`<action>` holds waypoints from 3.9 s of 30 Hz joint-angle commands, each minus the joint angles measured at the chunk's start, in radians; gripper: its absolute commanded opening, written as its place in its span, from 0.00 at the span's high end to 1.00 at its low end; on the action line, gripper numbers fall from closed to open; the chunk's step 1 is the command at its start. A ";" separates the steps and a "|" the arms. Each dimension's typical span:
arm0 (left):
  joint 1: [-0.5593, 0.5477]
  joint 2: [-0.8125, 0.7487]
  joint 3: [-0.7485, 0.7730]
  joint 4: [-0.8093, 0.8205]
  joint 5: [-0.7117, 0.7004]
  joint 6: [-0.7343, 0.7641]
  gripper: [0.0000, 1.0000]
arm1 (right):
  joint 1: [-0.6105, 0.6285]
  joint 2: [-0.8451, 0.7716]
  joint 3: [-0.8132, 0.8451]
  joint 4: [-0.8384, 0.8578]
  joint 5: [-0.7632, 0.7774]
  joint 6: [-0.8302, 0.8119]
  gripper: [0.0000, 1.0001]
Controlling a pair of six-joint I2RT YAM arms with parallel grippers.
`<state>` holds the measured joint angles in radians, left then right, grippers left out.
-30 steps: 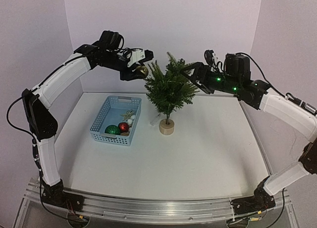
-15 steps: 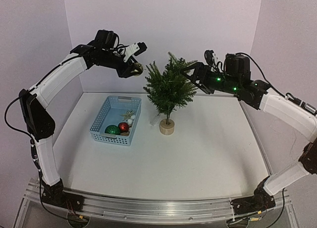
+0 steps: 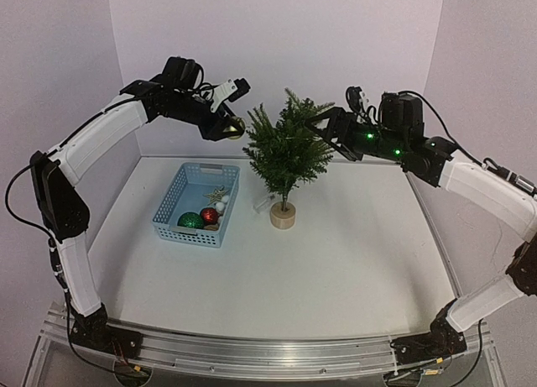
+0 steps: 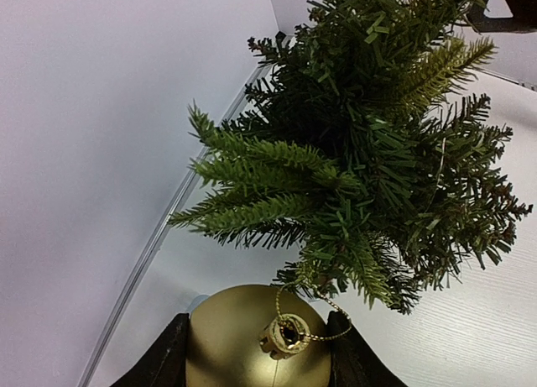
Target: Decorate the small christmas tree
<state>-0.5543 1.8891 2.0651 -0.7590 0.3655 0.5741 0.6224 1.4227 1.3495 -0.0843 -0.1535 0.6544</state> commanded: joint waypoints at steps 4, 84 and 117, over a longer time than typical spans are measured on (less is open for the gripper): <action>-0.007 -0.051 0.006 -0.003 0.040 -0.008 0.54 | -0.003 -0.023 0.001 0.026 0.004 -0.001 0.14; 0.007 0.126 0.116 -0.126 0.080 -0.018 0.57 | -0.004 -0.031 0.025 0.035 -0.014 0.006 0.15; -0.019 0.061 -0.014 -0.053 0.059 0.004 0.22 | -0.004 -0.010 0.034 0.041 -0.022 0.008 0.15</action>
<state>-0.5709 2.0151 2.0582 -0.8538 0.4164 0.5769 0.6224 1.4227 1.3499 -0.0692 -0.1616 0.6582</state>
